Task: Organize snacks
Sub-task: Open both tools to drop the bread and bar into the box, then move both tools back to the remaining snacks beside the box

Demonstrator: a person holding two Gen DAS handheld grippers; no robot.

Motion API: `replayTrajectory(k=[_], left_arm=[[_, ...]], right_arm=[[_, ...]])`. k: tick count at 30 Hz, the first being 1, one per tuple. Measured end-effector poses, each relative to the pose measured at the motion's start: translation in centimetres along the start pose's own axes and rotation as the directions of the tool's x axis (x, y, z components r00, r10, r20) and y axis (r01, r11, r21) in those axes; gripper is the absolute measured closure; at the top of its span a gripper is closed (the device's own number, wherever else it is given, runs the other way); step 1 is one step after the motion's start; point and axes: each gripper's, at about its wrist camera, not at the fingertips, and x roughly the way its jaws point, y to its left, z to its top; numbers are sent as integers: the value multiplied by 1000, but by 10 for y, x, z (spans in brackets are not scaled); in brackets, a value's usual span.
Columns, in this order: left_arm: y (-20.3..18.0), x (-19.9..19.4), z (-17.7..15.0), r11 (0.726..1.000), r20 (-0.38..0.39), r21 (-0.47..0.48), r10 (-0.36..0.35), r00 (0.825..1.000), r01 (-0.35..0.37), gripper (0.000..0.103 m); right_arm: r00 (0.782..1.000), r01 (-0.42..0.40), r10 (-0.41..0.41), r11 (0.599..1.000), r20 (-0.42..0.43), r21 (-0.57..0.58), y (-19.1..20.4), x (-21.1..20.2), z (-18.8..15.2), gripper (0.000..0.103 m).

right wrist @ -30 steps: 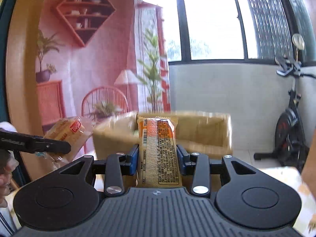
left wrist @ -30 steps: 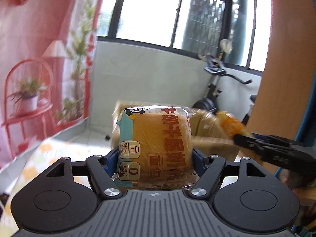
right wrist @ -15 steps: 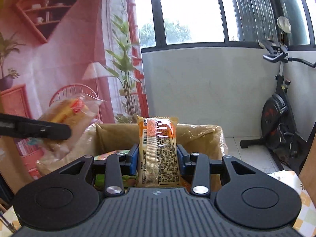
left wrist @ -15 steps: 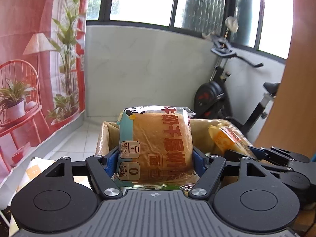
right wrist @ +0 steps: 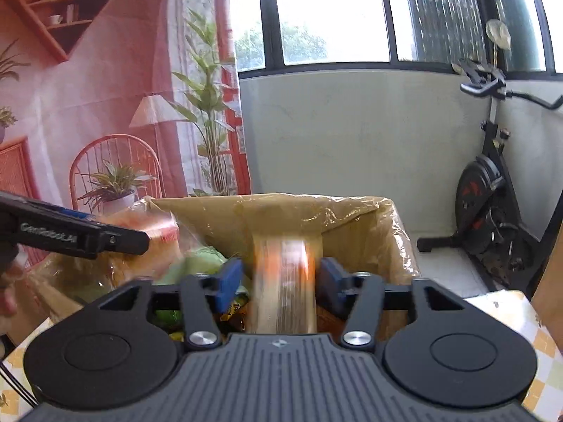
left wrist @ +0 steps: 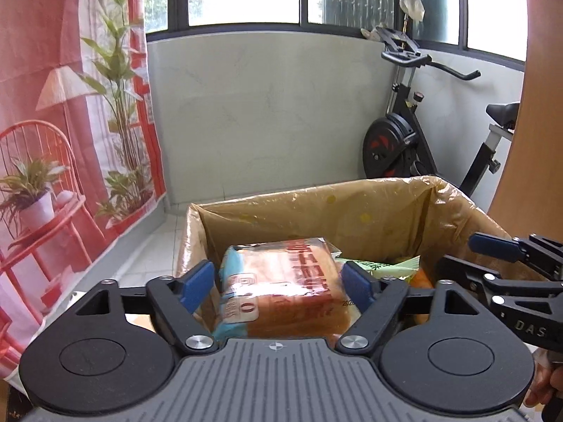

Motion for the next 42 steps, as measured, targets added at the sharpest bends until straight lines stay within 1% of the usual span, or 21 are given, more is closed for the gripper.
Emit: replayTrajectory(k=[3, 6, 9, 14, 18, 22, 25, 27, 30, 34, 36, 39, 42], left_arm=[[2, -12, -2, 1000, 17, -17, -8, 1000, 9, 20], [0, -27, -5, 1000, 48, -11, 8, 999, -7, 20], [-1, -46, -9, 1000, 55, -22, 20, 998, -18, 20], [0, -81, -23, 999, 59, -53, -7, 998, 10, 20], [1, -109, -43, 998, 53, -53, -40, 998, 43, 20], [1, -126, -72, 998, 39, -40, -41, 998, 42, 20], [-2, -130, -99, 998, 15, -42, -51, 999, 52, 20], [-5, -128, -119, 995, -13, -66, -82, 997, 81, 20], [-11, -119, -147, 987, -69, -107, -128, 989, 120, 21], [-26, -103, -181, 983, -147, -117, -161, 976, 144, 21], [-32, -95, -193, 980, -178, -118, -178, 968, 158, 21], [-38, -91, -210, 981, -197, -119, -172, 965, 151, 22], [-39, -87, -222, 974, -216, -162, -189, 958, 156, 22]], right_arm=[[1000, -4, 4, 1000, 12, -3, 3, -9, -3, 42], [999, -17, 17, 1000, 38, 10, 5, -21, -3, 42], [997, -36, 34, 999, 67, 16, 11, -37, -5, 42], [994, -68, 67, 998, 82, 11, 24, -65, -13, 42], [993, -89, 88, 996, 83, 8, 33, -89, -24, 42], [994, -86, 87, 996, 72, -26, 40, -108, -42, 42], [996, -76, 76, 997, 49, 3, 40, -118, -61, 42], [998, -61, 60, 998, 27, 35, 38, -123, -75, 42], [999, -41, 41, 996, -4, 74, 37, -130, -99, 42], [997, -26, 34, 993, -62, 112, 38, -135, -130, 42], [996, -9, 20, 993, -88, 118, 37, -137, -142, 42], [993, 2, 13, 991, -119, 130, 35, -138, -152, 42], [990, 5, 12, 992, -143, 122, 38, -136, -158, 42]])
